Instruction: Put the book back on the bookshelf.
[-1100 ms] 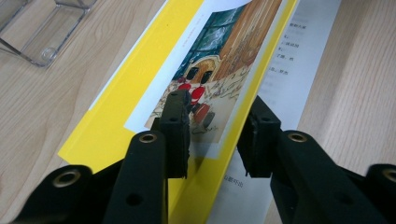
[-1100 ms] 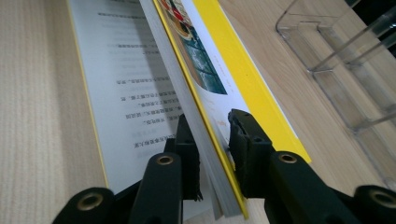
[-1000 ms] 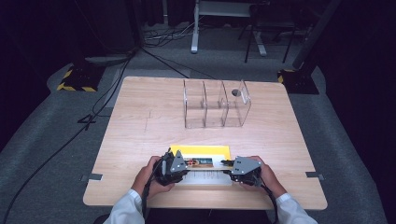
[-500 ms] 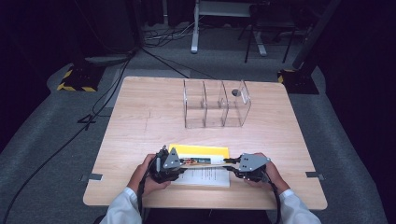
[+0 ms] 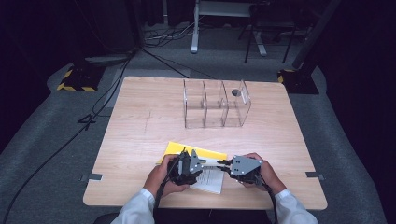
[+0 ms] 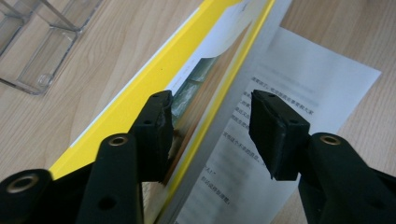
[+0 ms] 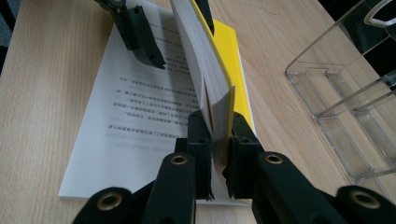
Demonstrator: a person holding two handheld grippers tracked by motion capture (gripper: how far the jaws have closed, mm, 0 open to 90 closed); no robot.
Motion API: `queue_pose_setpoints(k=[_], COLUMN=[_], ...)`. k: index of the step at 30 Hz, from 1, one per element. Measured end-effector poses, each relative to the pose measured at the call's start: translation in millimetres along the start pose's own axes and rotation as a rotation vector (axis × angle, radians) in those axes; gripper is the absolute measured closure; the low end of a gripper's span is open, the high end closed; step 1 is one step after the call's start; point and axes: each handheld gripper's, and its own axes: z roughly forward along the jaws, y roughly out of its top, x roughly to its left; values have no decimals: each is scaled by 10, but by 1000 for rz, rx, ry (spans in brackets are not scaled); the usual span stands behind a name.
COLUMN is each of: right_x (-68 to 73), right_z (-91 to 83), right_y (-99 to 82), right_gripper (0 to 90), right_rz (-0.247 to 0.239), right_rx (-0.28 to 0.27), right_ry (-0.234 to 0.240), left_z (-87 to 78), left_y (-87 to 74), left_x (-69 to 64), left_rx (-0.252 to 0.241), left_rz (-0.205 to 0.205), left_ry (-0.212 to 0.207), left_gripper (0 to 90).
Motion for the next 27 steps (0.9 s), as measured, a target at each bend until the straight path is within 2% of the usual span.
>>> queue_pose_setpoints(k=[1, 3, 5, 7, 8, 9, 10, 12, 15, 18, 19, 21, 23, 25, 27], right_x=[-9, -1, 8, 12, -20, -20, -37, -98, -198, -325, -337, -369, -384, -379, -376], right_z=[-2, -2, -1, 1, -19, -19, -30, -70, -121, -173, -173, -133, -58, 14, 44], right_y=[7, 17, 16, 9, 2, 2, -6, -51, -172, -372, -399, -497, -571, -612, -610], right_gripper=[823, 820, 812, 789, 742, 742, 709, 571, 482, 432, 424, 395, 368, 344, 333], right_rz=[5, 10, 15, 41, 81, 81, 103, 166, 230, 345, 353, 368, 385, 392, 405], right_rx=[0, -2, -6, -22, -47, -47, -63, -86, -68, -52, -43, 23, 72, 93, 86], right_ry=[1, -2, -7, -22, -44, -44, -47, -80, -100, -96, -98, -123, -113, -101, -100], left_z=[-4, -9, -11, -16, -21, -28, -38, -66, -122, -183, -211, -258, -304, -334, -344], left_y=[-14, -47, -66, -73, -75, -79, -92, -118, -156, -173, -178, -184, -185, -173, -156], left_x=[12, 37, 50, 41, 39, 46, 61, 95, 140, 181, 196, 221, 242, 248, 247], left_rx=[-11, -30, -43, -57, -72, -76, -90, -116, -167, -208, -228, -262, -290, -318, -341], left_rz=[-7, 0, 3, 16, 16, 17, 12, 1, -16, -37, -51, -73, -90, -99, -107], left_ry=[9, 23, 14, 29, 36, 36, 30, 21, 23, 34, 36, 36, 28, 15, -5], left_gripper=[541, 679, 693, 723, 744, 744, 751, 759, 767, 779, 782, 789, 796, 803, 807])
